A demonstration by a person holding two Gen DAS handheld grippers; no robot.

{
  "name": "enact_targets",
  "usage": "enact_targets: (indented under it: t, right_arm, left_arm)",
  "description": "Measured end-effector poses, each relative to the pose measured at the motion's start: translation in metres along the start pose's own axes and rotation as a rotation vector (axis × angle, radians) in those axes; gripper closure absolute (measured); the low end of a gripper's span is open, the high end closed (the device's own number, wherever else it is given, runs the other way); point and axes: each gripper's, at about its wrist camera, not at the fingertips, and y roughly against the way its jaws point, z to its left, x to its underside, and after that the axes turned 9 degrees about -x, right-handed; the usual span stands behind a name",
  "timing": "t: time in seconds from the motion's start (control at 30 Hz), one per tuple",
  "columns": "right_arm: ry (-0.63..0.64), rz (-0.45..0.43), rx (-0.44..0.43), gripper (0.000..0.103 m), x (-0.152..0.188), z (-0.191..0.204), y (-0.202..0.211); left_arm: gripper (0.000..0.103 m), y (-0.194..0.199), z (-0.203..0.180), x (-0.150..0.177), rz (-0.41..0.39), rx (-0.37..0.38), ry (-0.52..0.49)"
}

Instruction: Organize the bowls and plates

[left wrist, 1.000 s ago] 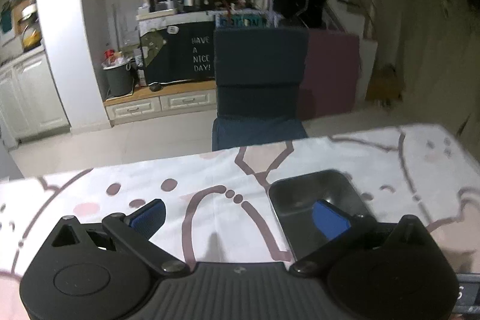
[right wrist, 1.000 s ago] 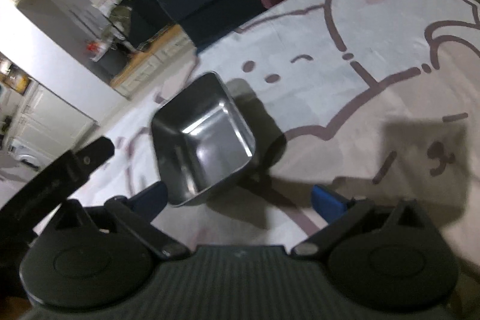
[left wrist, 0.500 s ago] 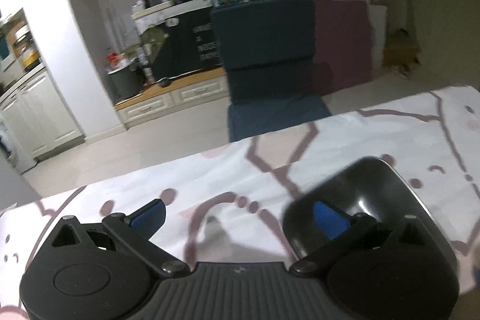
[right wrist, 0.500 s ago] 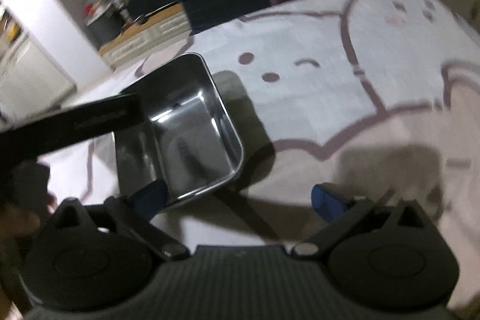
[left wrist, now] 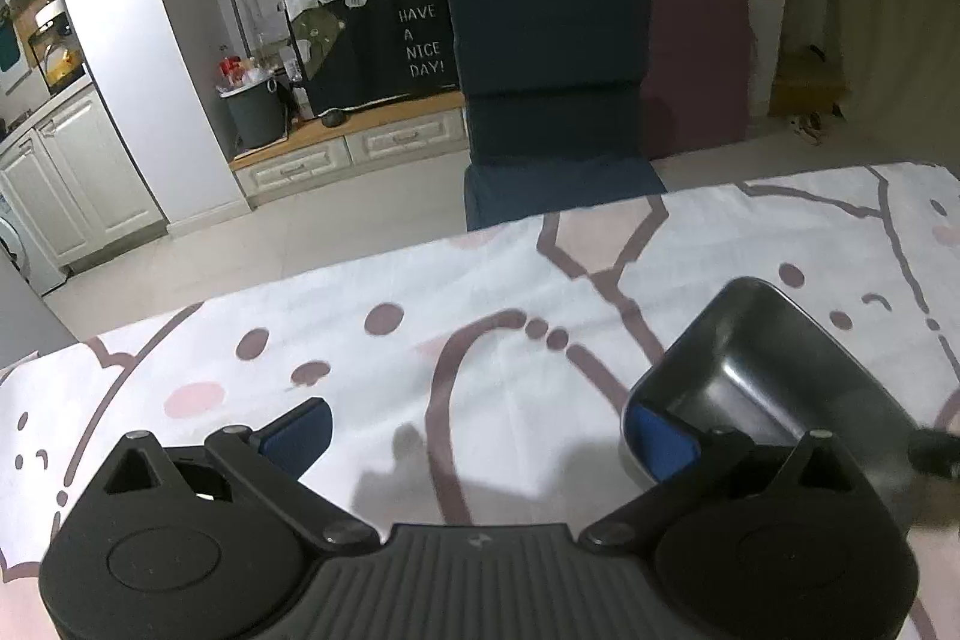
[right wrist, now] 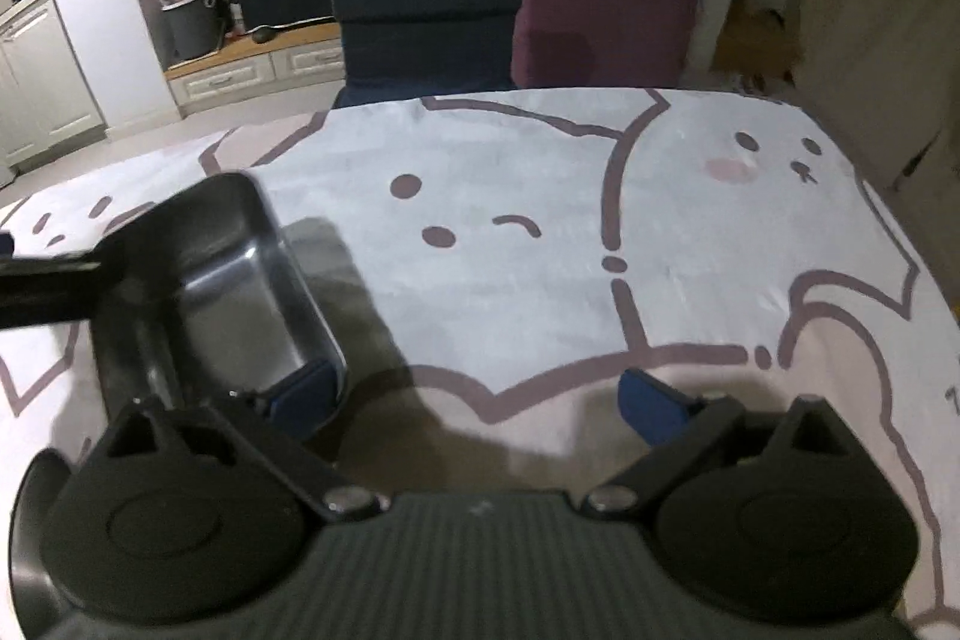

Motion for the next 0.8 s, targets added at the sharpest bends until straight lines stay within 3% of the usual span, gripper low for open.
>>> enact_targets:
  t: [0.17, 0.37, 0.43, 0.47, 0.53, 0.57, 0.7, 0.8]
  right_arm:
    - [0.007, -0.011, -0.031, 0.008, -0.003, 0.000, 0.002]
    - [0.065, -0.038, -0.044, 0.008, -0.012, 0.001, 0.001]
    - [0.050, -0.055, -0.052, 0.009, -0.016, 0.000, 0.002]
    - [0.036, -0.078, -0.032, 0.018, -0.019, -0.003, 0.002]
    - [0.023, -0.125, 0.099, 0.022, -0.024, -0.008, -0.001]
    - [0.014, -0.129, 0.098, 0.022, -0.025, -0.014, -0.002]
    - [-0.192, -0.077, -0.059, 0.023, -0.028, -0.050, -0.003]
    - [-0.212, -0.076, -0.139, 0.023, -0.030, -0.053, 0.001]
  left_arm:
    - [0.000, 0.007, 0.004, 0.012, 0.024, -0.011, -0.058]
    - [0.000, 0.016, 0.012, 0.028, 0.058, 0.062, -0.066]
    - [0.002, 0.018, 0.014, 0.032, 0.077, 0.055, -0.074]
    - [0.002, 0.018, 0.014, 0.033, 0.085, 0.053, -0.085]
    - [0.003, 0.019, 0.019, 0.038, 0.091, 0.075, -0.085]
    - [0.003, 0.019, 0.022, 0.039, 0.088, 0.093, -0.075]
    - [0.003, 0.019, 0.032, 0.037, 0.080, 0.147, -0.019]
    - [0.004, 0.016, 0.032, 0.034, 0.080, 0.166, -0.001]
